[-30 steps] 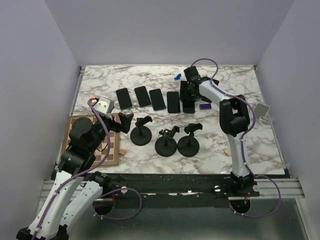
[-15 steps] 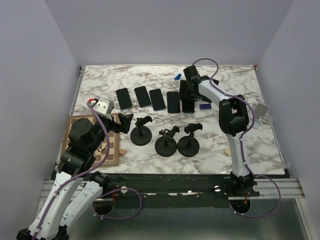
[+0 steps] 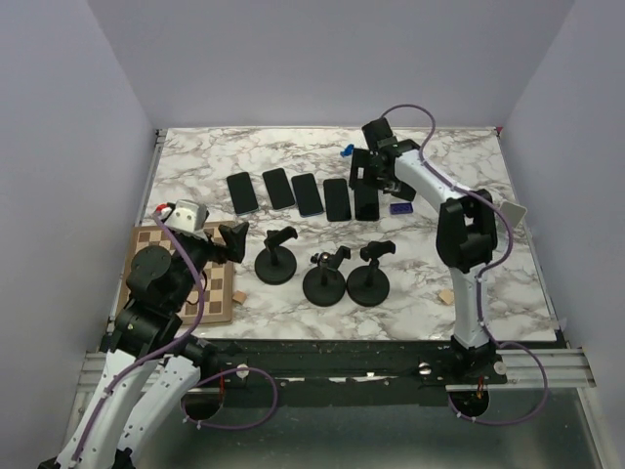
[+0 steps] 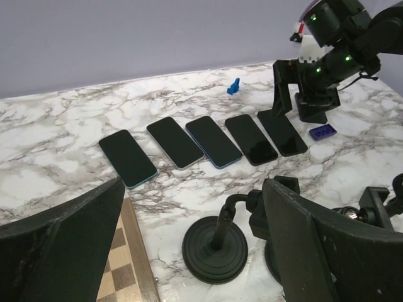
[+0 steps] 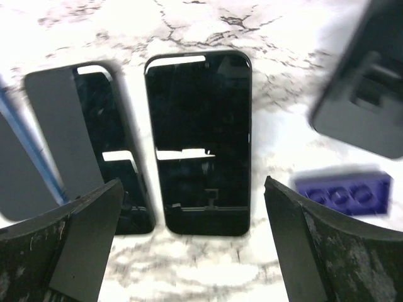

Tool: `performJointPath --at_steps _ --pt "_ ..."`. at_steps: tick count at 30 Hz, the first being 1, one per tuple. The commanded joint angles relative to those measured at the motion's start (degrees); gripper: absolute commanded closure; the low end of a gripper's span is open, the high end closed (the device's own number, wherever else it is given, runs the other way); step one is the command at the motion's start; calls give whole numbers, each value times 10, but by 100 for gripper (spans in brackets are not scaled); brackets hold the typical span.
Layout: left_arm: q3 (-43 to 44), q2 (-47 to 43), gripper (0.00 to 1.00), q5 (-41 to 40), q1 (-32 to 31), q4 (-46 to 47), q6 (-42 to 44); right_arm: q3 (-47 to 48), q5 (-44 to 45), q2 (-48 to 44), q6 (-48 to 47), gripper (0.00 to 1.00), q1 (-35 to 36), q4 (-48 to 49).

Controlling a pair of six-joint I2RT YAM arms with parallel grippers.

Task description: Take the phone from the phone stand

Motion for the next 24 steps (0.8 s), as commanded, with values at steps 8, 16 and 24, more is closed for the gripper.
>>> performJointPath --at_steps 8,16,24 --pt "94 -106 2 -9 3 -126 -108 -235 5 -423 -2 0 7 55" --pt "191 -109 1 -30 2 -206 -108 -377 45 -733 5 0 7 76" --pt "238 -116 1 -54 2 -222 -107 -395 74 -905 24 0 7 53"
